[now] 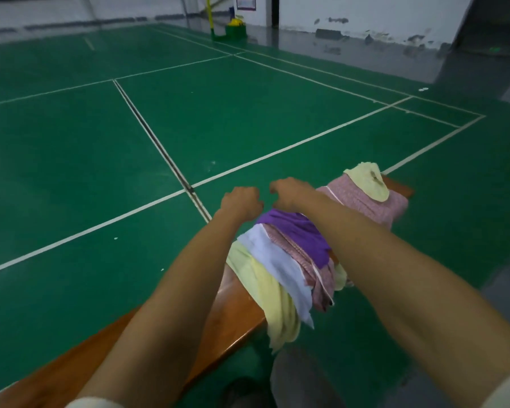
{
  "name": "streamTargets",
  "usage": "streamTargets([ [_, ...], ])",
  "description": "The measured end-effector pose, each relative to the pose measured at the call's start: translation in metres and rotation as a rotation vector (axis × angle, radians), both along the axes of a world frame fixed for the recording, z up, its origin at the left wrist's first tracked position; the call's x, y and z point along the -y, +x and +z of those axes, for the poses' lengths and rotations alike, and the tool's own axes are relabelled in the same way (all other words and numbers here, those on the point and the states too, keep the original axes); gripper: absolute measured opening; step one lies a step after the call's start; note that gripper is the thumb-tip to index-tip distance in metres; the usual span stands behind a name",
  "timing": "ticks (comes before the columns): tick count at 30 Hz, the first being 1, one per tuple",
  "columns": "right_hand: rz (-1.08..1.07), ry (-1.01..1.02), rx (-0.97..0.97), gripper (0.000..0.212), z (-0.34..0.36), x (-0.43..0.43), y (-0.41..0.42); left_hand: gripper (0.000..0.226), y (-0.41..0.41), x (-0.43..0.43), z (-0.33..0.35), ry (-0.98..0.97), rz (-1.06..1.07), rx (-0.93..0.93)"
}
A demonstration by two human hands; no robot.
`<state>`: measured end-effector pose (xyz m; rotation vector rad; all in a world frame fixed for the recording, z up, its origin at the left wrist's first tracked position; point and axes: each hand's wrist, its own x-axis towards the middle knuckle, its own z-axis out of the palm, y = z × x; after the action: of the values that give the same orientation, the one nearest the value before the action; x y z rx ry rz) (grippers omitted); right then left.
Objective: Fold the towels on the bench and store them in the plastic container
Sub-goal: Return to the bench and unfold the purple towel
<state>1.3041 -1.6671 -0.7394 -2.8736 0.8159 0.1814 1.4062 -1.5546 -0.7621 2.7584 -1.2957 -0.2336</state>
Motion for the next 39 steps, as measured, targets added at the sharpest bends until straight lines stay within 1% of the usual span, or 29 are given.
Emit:
streamTargets([
  [3, 0.051, -0.006, 0.089, 0.045, -0.002, -0.029, -0.03, 0.039, -0.035, -0.035, -0.005, -0.063, 0.063, -0.005],
  [5, 0.081, -0.015, 0.099, 0.044, -0.001, -0.05, -0.053, 0.038, -0.062, -0.057, -0.001, -0.098, 0.087, 0.0],
  [10, 0.127, -0.048, 0.158, 0.037, 0.009, -0.086, -0.094, 0.037, -0.111, -0.094, 0.007, -0.142, 0.067, 0.044],
  [13, 0.147, -0.064, 0.151, 0.035, 0.017, -0.095, -0.104, 0.038, -0.125, -0.098, 0.013, -0.124, 0.057, 0.09],
  [16, 0.171, -0.098, 0.143, 0.026, 0.017, -0.095, -0.103, 0.033, -0.128, -0.088, 0.018, -0.136, 0.042, 0.13],
  [18, 0.162, -0.109, 0.135, 0.024, 0.013, -0.089, -0.102, 0.031, -0.127, -0.077, 0.017, -0.12, 0.032, 0.14],
  [22, 0.099, -0.123, 0.106, 0.028, 0.001, -0.063, -0.1, 0.03, -0.117, -0.044, 0.005, -0.084, 0.011, 0.123],
  [27, 0.016, -0.052, 0.038, 0.029, -0.032, -0.02, -0.092, 0.028, -0.105, -0.001, -0.024, -0.065, -0.017, 0.047],
  [32, -0.015, -0.009, 0.029, 0.029, -0.066, 0.012, -0.07, 0.026, -0.092, 0.034, -0.051, -0.052, -0.067, 0.017],
  [39, -0.066, -0.029, 0.037, 0.029, -0.118, 0.037, -0.04, 0.029, -0.072, 0.058, -0.092, -0.052, -0.056, -0.013],
])
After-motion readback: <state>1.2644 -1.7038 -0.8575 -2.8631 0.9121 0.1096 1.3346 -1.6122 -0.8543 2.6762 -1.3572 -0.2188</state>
